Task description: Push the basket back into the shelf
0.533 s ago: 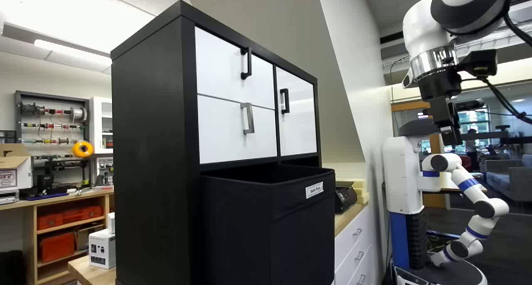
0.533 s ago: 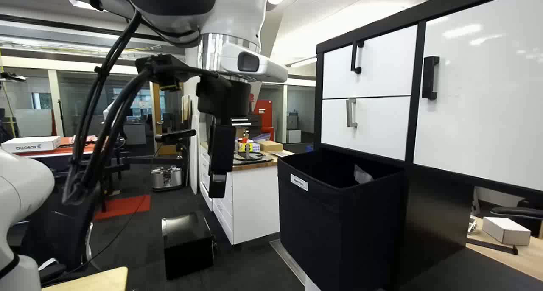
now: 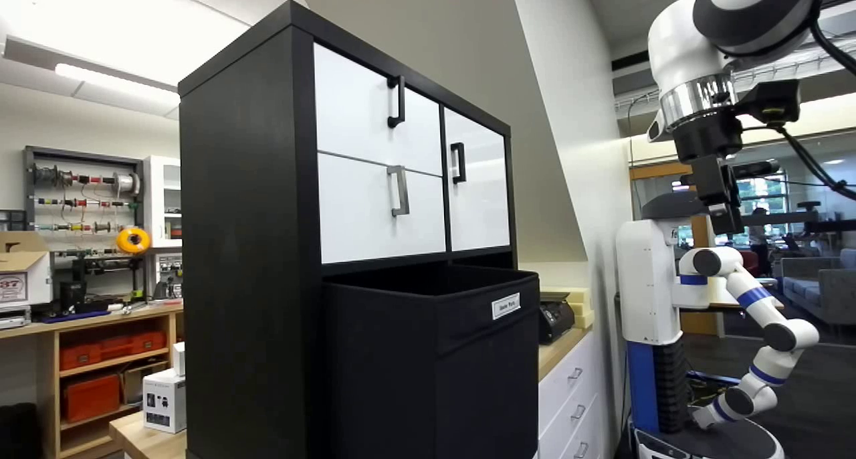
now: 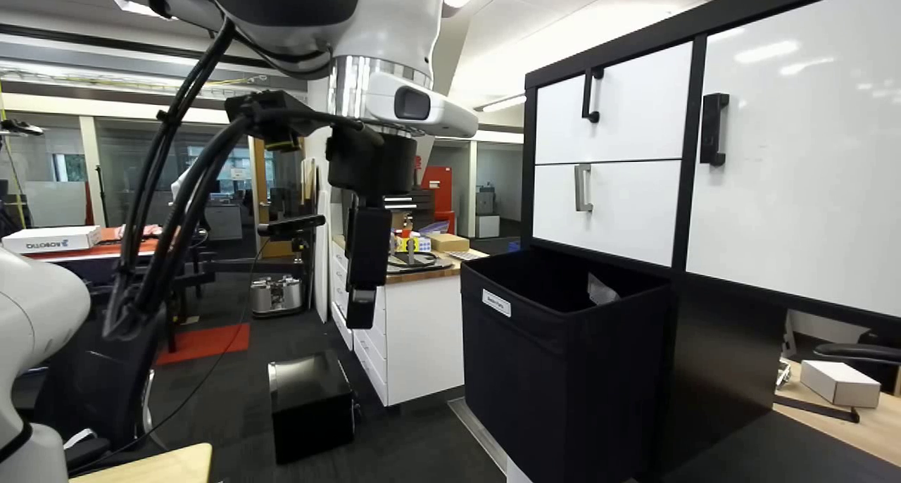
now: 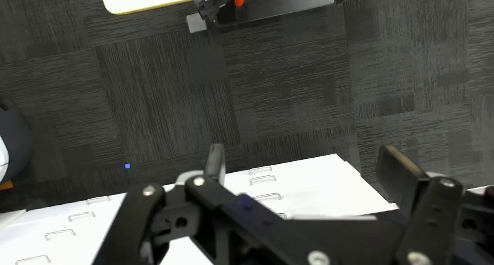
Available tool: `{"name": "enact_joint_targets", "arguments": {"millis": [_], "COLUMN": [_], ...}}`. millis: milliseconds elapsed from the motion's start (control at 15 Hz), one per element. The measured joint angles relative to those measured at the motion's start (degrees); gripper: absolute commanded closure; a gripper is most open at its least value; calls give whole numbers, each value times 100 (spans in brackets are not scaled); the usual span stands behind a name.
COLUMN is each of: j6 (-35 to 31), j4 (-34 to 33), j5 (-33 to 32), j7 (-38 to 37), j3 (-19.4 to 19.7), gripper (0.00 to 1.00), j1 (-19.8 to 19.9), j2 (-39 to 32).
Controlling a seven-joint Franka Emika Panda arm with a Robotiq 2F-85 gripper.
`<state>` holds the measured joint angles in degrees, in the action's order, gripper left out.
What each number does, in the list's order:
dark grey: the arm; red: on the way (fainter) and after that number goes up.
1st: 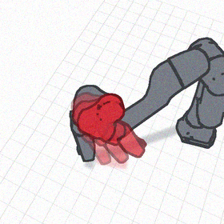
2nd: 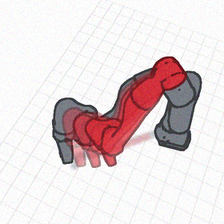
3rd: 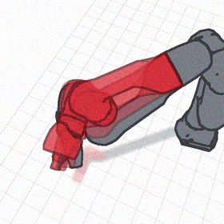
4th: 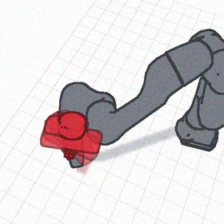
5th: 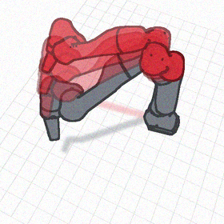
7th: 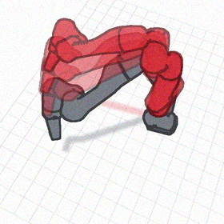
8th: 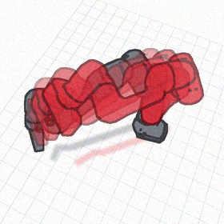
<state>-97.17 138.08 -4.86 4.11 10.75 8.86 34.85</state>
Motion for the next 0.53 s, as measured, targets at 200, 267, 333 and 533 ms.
{"name": "enact_joint_targets", "arguments": {"millis": [200,267,333,533], "j6": [0,0,0,-15], "j4": [0,0,0,0], "j5": [0,0,0,0], "j7": [0,0,0,-10], "j3": [0,0,0,-48], "gripper": [0,0,0,0], "j1": [0,0,0,0], "j2": [0,-1,-5,-50]}}
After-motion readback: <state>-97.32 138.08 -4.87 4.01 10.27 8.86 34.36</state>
